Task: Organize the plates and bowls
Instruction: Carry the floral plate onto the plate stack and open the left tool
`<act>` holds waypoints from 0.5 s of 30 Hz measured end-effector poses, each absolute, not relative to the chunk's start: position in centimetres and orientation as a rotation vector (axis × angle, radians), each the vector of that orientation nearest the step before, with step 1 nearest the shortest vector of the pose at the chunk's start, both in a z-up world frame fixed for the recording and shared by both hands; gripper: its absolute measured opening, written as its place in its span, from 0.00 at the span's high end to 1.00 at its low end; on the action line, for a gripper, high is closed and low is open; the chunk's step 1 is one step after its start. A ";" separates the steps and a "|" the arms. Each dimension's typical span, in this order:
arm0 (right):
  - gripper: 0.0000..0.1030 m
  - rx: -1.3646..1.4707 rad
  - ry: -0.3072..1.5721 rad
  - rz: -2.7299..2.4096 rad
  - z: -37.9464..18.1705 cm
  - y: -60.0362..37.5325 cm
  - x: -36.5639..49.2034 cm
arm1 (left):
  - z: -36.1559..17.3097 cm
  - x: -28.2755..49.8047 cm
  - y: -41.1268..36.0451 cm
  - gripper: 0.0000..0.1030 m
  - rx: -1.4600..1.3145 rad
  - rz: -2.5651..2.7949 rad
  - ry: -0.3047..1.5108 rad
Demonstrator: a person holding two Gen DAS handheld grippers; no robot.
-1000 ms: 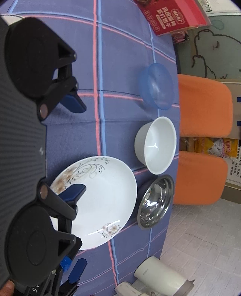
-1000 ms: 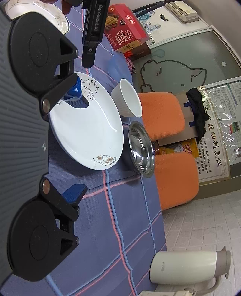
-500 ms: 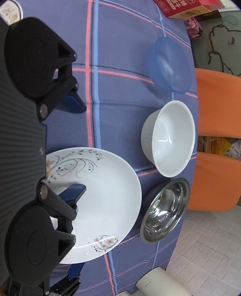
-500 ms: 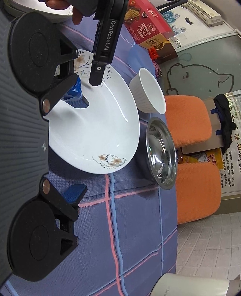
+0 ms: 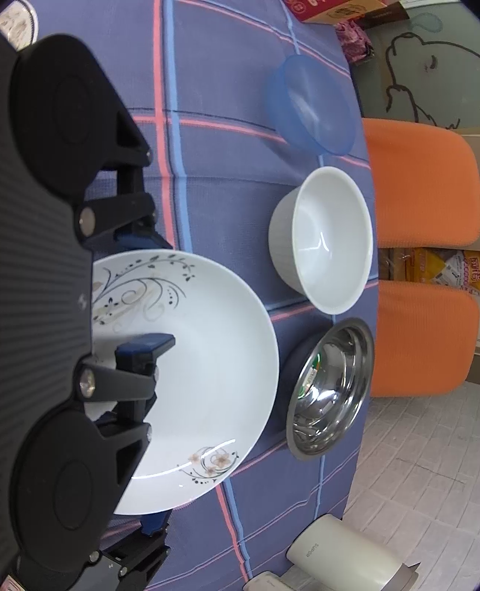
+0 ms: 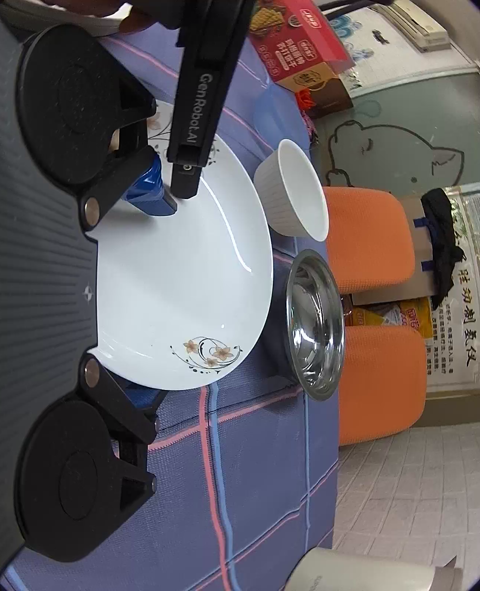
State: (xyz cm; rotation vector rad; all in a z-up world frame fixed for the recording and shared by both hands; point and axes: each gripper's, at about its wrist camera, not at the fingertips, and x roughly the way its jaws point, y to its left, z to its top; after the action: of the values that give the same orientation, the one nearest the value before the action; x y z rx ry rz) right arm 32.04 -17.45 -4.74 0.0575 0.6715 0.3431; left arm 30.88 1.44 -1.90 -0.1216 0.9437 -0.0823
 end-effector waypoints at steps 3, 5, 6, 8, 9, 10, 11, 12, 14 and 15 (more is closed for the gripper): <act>0.24 0.080 0.668 0.344 -4.6 -17.3 31.6 | -1.8 30.5 1.7 0.64 -0.126 -0.082 0.939; 0.24 0.090 0.663 0.349 -4.5 -17.1 31.2 | -1.5 30.2 1.9 0.66 -0.132 -0.084 0.932; 0.24 0.093 0.656 0.347 -4.3 -17.0 30.9 | -1.3 30.0 2.0 0.67 -0.134 -0.087 0.926; 0.24 0.091 0.634 0.343 -3.9 -16.8 30.4 | -0.8 29.6 2.1 0.67 -0.133 -0.092 0.910; 0.24 0.088 0.624 0.342 -3.6 -16.7 30.2 | -0.5 29.3 2.2 0.67 -0.133 -0.094 0.903; 0.24 0.090 0.618 0.341 -3.5 -16.7 30.0 | -0.2 29.1 2.2 0.67 -0.133 -0.094 0.894; 0.24 0.094 0.609 0.341 -3.2 -16.7 29.7 | 0.1 28.7 2.2 0.67 -0.131 -0.095 0.883; 0.24 0.095 0.601 0.341 -3.0 -16.6 29.5 | 0.4 28.4 2.3 0.67 -0.128 -0.095 0.873; 0.24 0.096 0.588 0.341 -2.5 -16.4 29.0 | 0.9 27.7 2.6 0.67 -0.127 -0.095 0.857; 0.24 0.097 0.582 0.343 -2.3 -16.3 28.7 | 1.2 27.3 2.7 0.68 -0.128 -0.094 0.851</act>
State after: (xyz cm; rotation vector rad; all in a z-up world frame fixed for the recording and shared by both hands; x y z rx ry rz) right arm 28.67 -16.30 -2.27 0.0973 0.5818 0.3432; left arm 27.31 2.74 1.23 -0.1284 0.8508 -0.0938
